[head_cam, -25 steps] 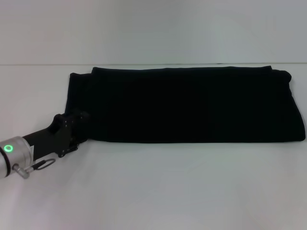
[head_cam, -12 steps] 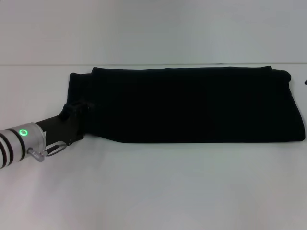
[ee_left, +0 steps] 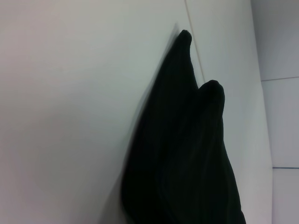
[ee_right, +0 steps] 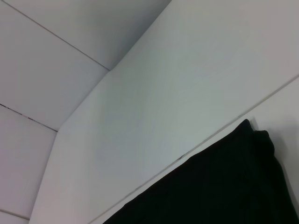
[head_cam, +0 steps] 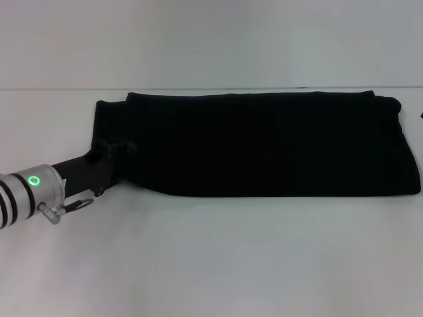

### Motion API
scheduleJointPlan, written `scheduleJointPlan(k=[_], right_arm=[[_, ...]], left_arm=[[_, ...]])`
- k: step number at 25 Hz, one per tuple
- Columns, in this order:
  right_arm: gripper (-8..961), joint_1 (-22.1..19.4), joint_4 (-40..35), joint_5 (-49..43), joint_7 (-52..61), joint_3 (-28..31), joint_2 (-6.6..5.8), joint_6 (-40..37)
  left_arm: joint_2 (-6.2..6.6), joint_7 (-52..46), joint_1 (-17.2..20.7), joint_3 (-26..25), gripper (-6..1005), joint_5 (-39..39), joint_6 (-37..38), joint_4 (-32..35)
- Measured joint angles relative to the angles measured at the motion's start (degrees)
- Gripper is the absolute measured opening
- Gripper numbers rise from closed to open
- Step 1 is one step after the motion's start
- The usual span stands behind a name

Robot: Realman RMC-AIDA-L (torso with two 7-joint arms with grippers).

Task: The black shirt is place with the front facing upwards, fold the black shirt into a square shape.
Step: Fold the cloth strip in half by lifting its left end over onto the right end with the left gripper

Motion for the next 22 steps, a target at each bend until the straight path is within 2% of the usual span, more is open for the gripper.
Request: scheduleJointPlan(k=[4, 15, 20, 22], right_arm=[[704, 0.0, 0.0, -0.1, 0.0, 0.0, 0.00, 0.0], [704, 0.0, 0.0, -0.2, -0.9, 0.0, -0.09, 0.4], [703, 0.0, 0.0, -0.2, -1.4, 0.0, -0.11, 0.4], [703, 0.1, 0.0, -0.2, -1.4, 0.0, -0.13, 0.4]], left_arm=[[0.02, 1.7, 0.0, 0.0, 405, 0.0, -0.1, 0.0], [0.83, 10.2, 0.0, 0.2, 143, 0.4, -1.8, 0.2], [1.38, 11.7, 2.7, 0.3, 11, 0.9, 1.4, 3.5], [1.08, 11.7, 4.6, 0.1, 8, 1.0, 2.9, 6.0]])
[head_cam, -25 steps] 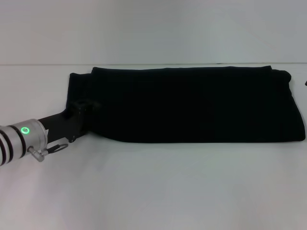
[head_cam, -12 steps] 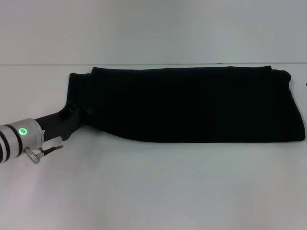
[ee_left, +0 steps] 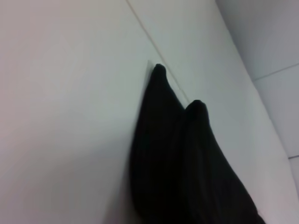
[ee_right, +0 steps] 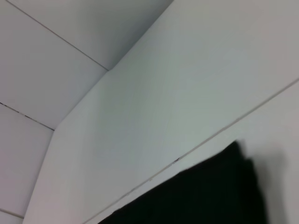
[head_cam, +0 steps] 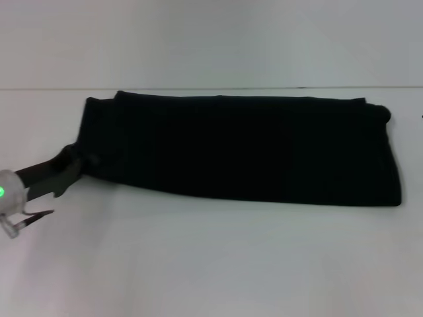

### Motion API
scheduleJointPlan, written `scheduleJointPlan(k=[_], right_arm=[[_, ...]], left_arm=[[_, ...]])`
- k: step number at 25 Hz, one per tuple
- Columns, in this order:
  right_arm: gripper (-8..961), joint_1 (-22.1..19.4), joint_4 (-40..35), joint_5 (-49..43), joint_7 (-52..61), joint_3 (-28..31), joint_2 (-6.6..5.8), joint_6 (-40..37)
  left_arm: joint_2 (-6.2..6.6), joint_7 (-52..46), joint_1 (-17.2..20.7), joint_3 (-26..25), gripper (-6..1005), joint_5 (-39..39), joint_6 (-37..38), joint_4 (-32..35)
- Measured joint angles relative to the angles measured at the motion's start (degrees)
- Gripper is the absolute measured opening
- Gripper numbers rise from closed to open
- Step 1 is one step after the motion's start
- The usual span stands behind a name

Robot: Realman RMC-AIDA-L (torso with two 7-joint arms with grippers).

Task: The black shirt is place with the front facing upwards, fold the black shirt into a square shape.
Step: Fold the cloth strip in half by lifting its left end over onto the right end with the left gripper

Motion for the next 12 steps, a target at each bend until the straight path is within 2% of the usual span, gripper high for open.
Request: scheduleJointPlan(k=[7, 12], right_arm=[[702, 0.0, 0.1, 0.3, -0.1, 0.0, 0.71, 1.0], [701, 0.0, 0.3, 0.1, -0.1, 0.0, 1.33, 2.0]], left_arm=[[-0.68, 0.2, 4.8, -1.6, 4, -0.3, 1.6, 4.3], [-2.32, 1.6, 8.3, -4.9, 6, -1.3, 1.7, 5.7]])
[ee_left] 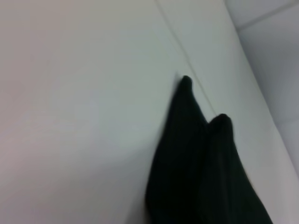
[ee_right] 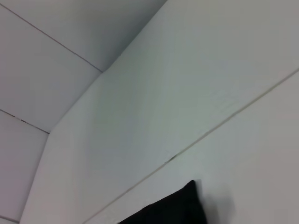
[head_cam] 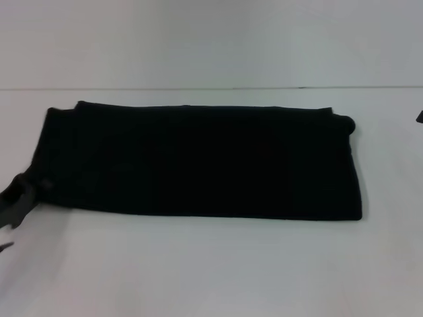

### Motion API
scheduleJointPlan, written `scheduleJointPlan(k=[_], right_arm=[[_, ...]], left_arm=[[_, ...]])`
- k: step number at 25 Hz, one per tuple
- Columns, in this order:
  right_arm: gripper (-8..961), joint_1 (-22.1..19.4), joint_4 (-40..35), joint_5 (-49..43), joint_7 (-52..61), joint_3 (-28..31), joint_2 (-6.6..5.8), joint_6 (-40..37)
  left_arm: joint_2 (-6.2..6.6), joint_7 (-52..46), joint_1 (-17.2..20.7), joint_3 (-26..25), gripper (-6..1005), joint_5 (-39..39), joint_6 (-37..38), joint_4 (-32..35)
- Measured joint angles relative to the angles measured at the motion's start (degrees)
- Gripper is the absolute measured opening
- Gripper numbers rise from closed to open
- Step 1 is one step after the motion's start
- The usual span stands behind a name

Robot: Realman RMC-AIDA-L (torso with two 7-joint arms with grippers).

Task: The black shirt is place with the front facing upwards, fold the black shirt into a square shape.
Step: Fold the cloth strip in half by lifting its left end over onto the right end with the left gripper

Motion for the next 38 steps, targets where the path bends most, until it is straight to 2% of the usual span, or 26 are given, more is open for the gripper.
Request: scheduleJointPlan(k=[5, 7, 9, 15, 18, 21, 30, 35, 37, 38], right_arm=[[702, 0.0, 0.5, -0.1, 0.0, 0.0, 0.09, 0.2], [704, 0.0, 0.5, -0.1, 0.0, 0.0, 0.06, 0.3], [704, 0.0, 0.5, -0.1, 0.0, 0.0, 0.03, 0.3], [703, 0.0, 0.5, -0.1, 0.0, -0.5, 0.07, -0.3], [704, 0.1, 0.5, -0.1, -0.1, -0.5, 0.15, -0.8], [703, 0.2, 0.5, -0.1, -0.4, -0.5, 0.22, -1.1], [704, 0.8, 0.5, -0.1, -1.5, -0.5, 1.02, -0.9], [704, 1.0, 0.5, -0.1, -1.5, -0.7, 1.27, -0.6], [703, 1.0, 0.6, -0.1, -1.5, -0.7, 1.34, -0.5], [703, 1.0, 0.8, -0.1, -1.5, -0.7, 1.38, -0.4]], left_arm=[[-1.78, 1.5, 4.1, -0.7, 8, -4.4, 0.3, 1.3], [-2.00, 1.9, 4.8, -0.7, 8, -5.5, 1.0, 1.6], [-1.64, 2.2, 4.5, -0.6, 9, -5.5, 2.7, 1.6], [0.84, 0.2, -0.1, 0.1, 11, -4.1, 10.9, 2.2], [1.42, -1.8, -3.4, 0.5, 12, -4.1, 14.2, 3.7], [1.39, -4.0, -7.1, 3.1, 13, -4.1, 16.0, 6.2], [0.05, -6.4, -19.0, 17.6, 14, -4.3, 14.6, 8.4], [-3.34, -6.0, -25.2, 29.4, 15, -4.2, 8.6, 8.3], [-4.24, -5.2, -27.7, 35.9, 15, -4.8, 4.2, 7.0], [-4.39, -4.7, -29.5, 41.3, 15, -5.7, 1.5, 5.1]])
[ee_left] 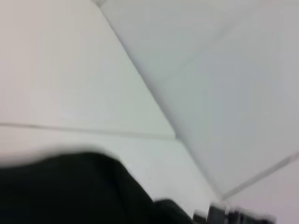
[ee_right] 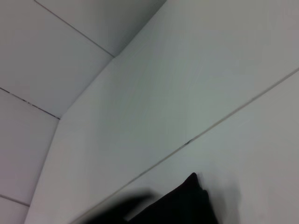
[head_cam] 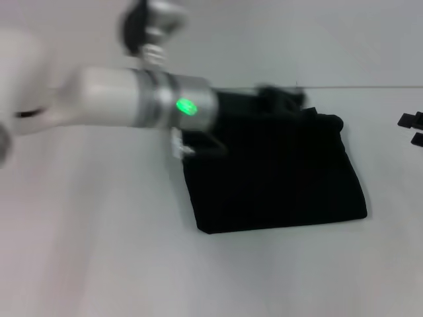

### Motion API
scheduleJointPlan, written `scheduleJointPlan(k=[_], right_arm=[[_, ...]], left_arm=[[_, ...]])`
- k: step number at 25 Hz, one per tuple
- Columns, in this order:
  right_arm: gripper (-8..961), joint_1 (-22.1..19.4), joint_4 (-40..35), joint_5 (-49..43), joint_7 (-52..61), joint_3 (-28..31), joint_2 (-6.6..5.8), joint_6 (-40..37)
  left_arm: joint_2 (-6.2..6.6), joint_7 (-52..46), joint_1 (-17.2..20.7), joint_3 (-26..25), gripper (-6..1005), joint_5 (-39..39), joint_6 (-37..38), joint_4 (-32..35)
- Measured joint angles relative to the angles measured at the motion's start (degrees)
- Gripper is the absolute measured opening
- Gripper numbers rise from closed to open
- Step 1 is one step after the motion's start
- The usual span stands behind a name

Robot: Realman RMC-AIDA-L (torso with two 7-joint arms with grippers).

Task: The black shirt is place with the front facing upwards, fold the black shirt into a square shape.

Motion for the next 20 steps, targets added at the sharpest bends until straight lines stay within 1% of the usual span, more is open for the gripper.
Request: scheduleJointPlan(k=[2, 4, 5, 7, 8, 10, 11, 12, 13, 14, 15, 16, 18, 19, 20], right_arm=[[703, 0.1, 0.4, 0.0, -0.1, 0.0, 0.04, 0.0], [703, 0.2, 0.5, 0.0, -0.1, 0.0, 0.00, 0.0], [703, 0.2, 0.5, 0.0, -0.1, 0.0, -0.10, 0.1], [704, 0.2, 0.6, 0.0, -0.1, 0.0, -0.26, 0.0], [704, 0.3, 0.6, 0.0, -0.1, -0.1, -0.36, -0.1], [704, 0.5, 0.6, -0.1, 0.1, -0.8, -0.57, -0.4], [704, 0.6, 0.6, -0.1, 0.2, -1.5, -0.73, -0.4], [704, 0.8, 0.6, -0.2, 0.4, -2.3, -0.92, -0.5], [704, 1.0, 0.6, -0.2, 0.7, -3.2, -1.22, -0.5], [704, 1.5, 0.5, -0.8, 1.7, -5.0, -1.95, -1.2], [704, 2.1, 0.3, -1.6, 2.5, -5.8, -2.45, -1.7], [704, 2.1, 0.3, -1.6, 2.5, -5.8, -2.45, -1.7], [704, 3.6, 0.0, -4.5, 4.7, -7.3, -3.60, -3.1], [704, 4.7, -0.2, -6.8, 6.3, -8.1, -4.33, -3.9], [703, 5.6, -0.2, -8.5, 7.4, -8.6, -4.71, -4.4]], left_arm=[[-0.05, 1.0, -3.7, 9.4, 15, -1.0, -2.7, -4.0], [0.07, 1.5, -6.3, 15.8, 16, -1.0, -2.4, -5.9], [0.18, 1.9, -7.3, 19.3, 17, -0.9, -0.7, -5.8], [0.39, 1.7, -6.9, 21.2, 18, -0.6, 2.1, -3.7], [0.54, 1.5, -6.0, 20.9, 19, -0.3, 3.7, -1.9], [1.27, 1.0, -2.8, 17.6, 101, -0.5, 8.1, 2.4], [1.73, 0.9, -0.6, 14.0, 142, -1.2, 11.3, 5.1], [1.73, 0.9, -0.6, 14.0, 183, -1.2, 11.3, 5.1], [2.00, 0.9, 1.7, 10.0, 224, -1.8, 14.0, 7.4], [2.43, 0.9, 5.6, 1.8, 256, -3.3, 18.1, 10.2], [2.93, 0.4, 8.1, -3.7, 287, -4.5, 19.8, 10.5], [3.38, -0.3, 9.7, -6.9, 319, -5.3, 20.8, 10.3], [4.69, -2.3, 12.1, -12.8, 381, -6.1, 21.4, 8.4], [5.61, -3.7, 13.5, -15.7, 413, -6.3, 21.6, 7.0], [6.09, -4.4, 14.2, -17.4, 522, -6.3, 21.6, 6.2]])
